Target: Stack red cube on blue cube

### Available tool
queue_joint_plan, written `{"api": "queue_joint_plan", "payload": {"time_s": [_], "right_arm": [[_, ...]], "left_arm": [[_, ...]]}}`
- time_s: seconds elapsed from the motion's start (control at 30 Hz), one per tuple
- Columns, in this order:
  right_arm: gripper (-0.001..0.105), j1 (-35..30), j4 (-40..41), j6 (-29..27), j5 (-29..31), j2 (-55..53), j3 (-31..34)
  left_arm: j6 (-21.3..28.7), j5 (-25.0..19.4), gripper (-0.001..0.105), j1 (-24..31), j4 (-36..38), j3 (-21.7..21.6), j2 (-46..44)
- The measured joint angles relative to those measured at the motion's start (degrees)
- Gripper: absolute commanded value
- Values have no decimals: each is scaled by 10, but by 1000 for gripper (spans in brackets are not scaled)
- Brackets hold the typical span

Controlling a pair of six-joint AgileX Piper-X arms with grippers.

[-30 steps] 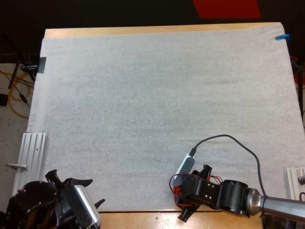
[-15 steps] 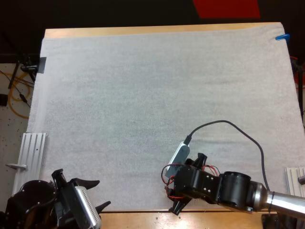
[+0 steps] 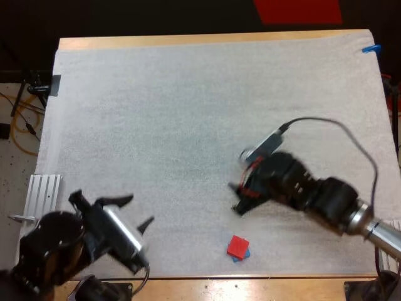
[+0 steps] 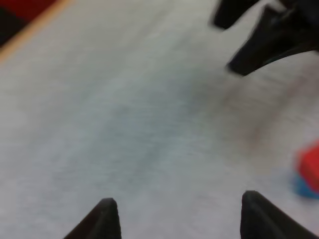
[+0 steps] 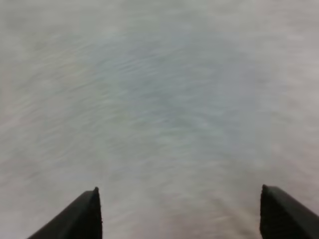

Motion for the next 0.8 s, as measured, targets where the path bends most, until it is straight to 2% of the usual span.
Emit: {"api": "queue_joint_plan", "payload": {"time_s": [0.07,0.2,0.4,0.47,0.5,0.57,0.67,0.8], "right_arm": [[64,-56,0,-13,-3,0,0],[64,-141,0,-33,-3,0,0],[64,-273,-1,-82,-13,-3,0],[64,-321,-3,-86,-31,-11,0],[64,-334,-3,-86,-34,-13,0],[64,-386,-3,-87,-50,-30,0],[64,-446,-3,-87,-63,-60,0],[64,-506,0,-89,-64,-105,0]], "left_arm": [[0,-11,52,17,-59,0,19],[15,-9,52,67,-132,0,47],[23,74,52,217,-222,0,96],[22,116,52,294,-260,0,116],[22,123,52,305,-267,0,120],[15,155,52,369,-275,0,127],[0,163,52,421,-276,0,128],[-4,165,52,434,-277,0,121]]}}
